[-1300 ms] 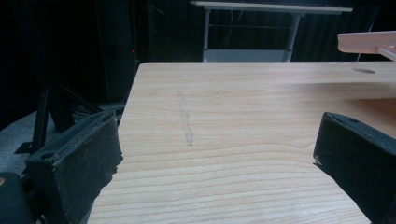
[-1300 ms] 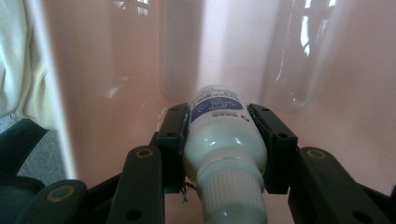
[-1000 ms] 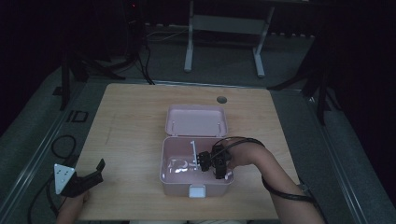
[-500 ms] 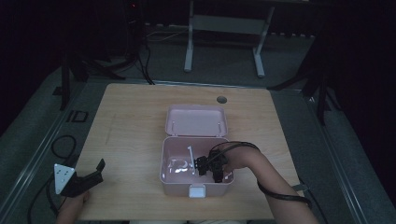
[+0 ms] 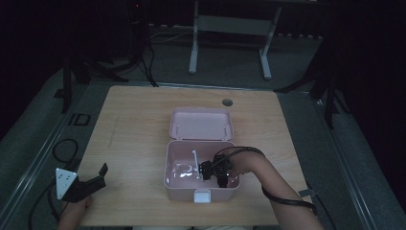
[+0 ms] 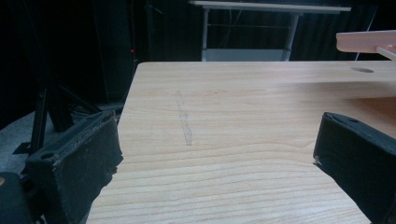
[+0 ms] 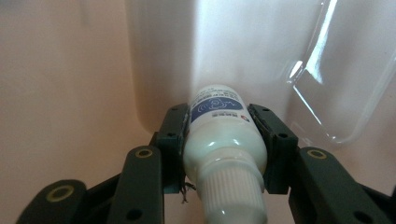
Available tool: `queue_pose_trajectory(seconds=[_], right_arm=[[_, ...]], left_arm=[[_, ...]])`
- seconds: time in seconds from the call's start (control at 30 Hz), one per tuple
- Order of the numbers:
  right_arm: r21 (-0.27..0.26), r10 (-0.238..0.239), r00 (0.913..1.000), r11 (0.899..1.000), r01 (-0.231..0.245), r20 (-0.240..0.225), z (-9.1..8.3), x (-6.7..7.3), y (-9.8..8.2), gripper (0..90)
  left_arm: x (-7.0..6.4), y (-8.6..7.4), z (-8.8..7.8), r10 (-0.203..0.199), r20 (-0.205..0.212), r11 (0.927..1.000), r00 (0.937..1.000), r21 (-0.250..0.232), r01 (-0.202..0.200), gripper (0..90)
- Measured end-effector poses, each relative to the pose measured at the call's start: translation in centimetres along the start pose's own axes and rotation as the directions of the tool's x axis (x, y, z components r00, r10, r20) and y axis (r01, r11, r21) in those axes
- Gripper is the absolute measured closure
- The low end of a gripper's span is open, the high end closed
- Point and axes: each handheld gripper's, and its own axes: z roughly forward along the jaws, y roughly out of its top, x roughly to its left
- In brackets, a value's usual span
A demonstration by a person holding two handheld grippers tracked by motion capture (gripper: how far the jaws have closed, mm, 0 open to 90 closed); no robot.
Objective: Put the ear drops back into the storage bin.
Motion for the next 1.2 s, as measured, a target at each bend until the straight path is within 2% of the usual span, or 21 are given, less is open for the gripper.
queue_pose_trajectory(seconds=[0.3,0.4,0.57,0.7,0.8,0.87,0.97,1.03,1.2], right_arm=[[-0.028,0.004,0.9998,1.0,-0.004,-0.021,-0.3,0.1,-0.3,52.7],[-0.03,-0.005,0.9999,1.0,0.005,-0.014,-0.5,0.2,-0.4,50.1],[-0.051,0.008,1.0,0.999,-0.008,-0.006,-1.3,0.2,-0.7,44.8],[-0.068,0.03,0.9994,0.997,-0.029,0.019,-2.5,0.3,-0.9,38.2],[-0.113,0.038,0.999,0.993,-0.035,0.025,-3.6,0.4,-1.1,32.7],[-0.149,0.033,0.9984,0.989,-0.026,0.045,-4.5,0.5,-1.4,29.4],[-0.203,0.034,0.997,0.979,-0.019,0.07,-5.9,0.7,-2.0,20.1],[-0.235,0.037,0.9956,0.972,-0.016,0.086,-6.7,0.7,-2.6,18.4],[-0.253,0.05,0.9927,0.967,-0.021,0.11,-7.4,0.7,-3.9,16.3]], left_arm=[[0.0,0.0,0.0,0.0,-0.001,1.0,1.0,0.0,0.0,0.9],[0.0,0.0,0.0,0.002,-0.003,1.0,1.0,0.0,-0.002,1.0],[0.0,0.0,0.0,0.001,-0.003,1.0,1.0,0.0,-0.001,0.9],[0.0,0.0,0.0,-0.001,-0.002,1.0,1.0,0.001,0.001,1.0],[0.0,0.0,0.0,0.0,-0.004,1.0,1.0,0.0,0.0,0.9],[0.0,0.0,0.0,-0.001,-0.005,1.0,1.0,0.0,0.001,0.9],[0.0,0.0,0.0,0.0,-0.004,1.0,1.0,0.0,0.0,1.0],[0.0,0.0,0.0,0.0,-0.004,1.0,1.0,0.0,0.0,0.9],[0.0,0.0,0.0,0.001,-0.007,1.0,1.0,-0.002,-0.001,0.9]])
